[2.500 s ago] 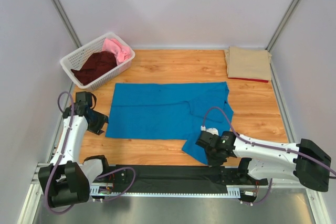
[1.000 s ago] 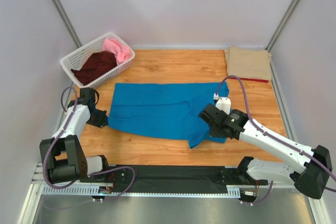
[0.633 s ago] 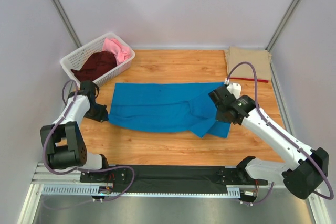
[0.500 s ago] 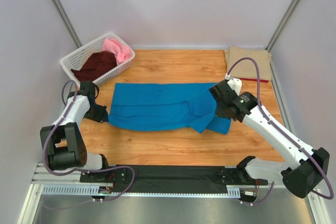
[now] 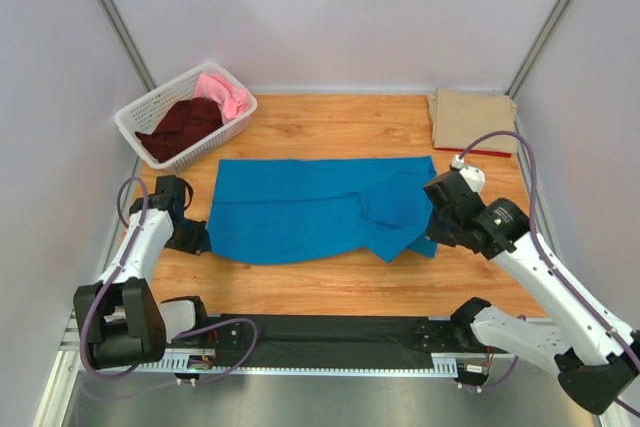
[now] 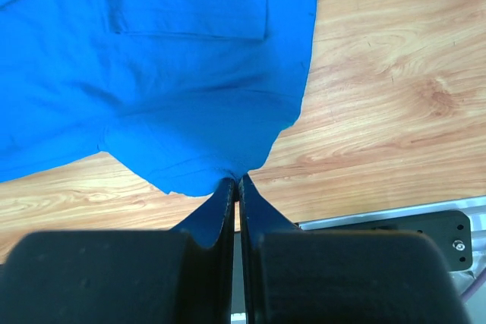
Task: Fold and stack the t-shirts
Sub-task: Fold the tshirt
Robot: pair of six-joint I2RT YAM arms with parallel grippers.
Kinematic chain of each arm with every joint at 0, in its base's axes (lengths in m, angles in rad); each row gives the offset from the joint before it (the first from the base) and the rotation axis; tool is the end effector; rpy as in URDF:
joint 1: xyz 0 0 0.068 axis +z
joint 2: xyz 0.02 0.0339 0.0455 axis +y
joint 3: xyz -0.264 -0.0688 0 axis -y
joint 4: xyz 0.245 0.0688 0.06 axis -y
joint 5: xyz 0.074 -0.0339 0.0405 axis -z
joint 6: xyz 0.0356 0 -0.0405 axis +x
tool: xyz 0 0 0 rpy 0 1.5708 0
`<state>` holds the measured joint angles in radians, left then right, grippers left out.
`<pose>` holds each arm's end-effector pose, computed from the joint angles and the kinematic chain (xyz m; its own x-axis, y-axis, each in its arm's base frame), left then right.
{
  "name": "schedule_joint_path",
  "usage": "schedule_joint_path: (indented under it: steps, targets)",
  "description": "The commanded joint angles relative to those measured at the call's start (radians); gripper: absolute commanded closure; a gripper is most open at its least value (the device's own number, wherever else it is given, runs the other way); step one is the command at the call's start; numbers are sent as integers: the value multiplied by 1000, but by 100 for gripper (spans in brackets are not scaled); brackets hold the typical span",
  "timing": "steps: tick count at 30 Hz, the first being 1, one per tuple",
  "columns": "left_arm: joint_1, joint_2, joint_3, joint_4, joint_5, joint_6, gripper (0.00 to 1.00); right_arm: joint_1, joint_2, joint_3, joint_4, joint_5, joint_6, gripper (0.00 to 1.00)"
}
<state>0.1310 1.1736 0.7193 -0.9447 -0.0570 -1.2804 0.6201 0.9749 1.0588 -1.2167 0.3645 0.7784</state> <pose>0.1812 0.0259 0.1954 -0.1455 -0.9840 -0.1027 -0.9760 0.1597 -0.1477 0.1347 0.0806 0.3152 -0.8196 0.2208 -0.5287 0.2185 0.9735 0.0679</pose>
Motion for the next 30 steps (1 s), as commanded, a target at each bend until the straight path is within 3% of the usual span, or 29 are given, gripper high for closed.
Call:
schedule_joint_path:
  steps: [1, 7, 16, 30]
  targets:
    - [-8, -26, -12, -28, 14, -56, 100, -5, -57, 9, -20, 1, 21, 100]
    - [-8, 15, 60, -74, -13, -85, 100, -3, 14, 38, 29, 31, -53, 100]
    - [-8, 205, 170, -86, -21, -77, 100, -19, 155, 92, 117, 99, -129, 100]
    - [-8, 394, 330, -95, 25, -60, 100, -243, 340, 207, 230, 71, -278, 100]
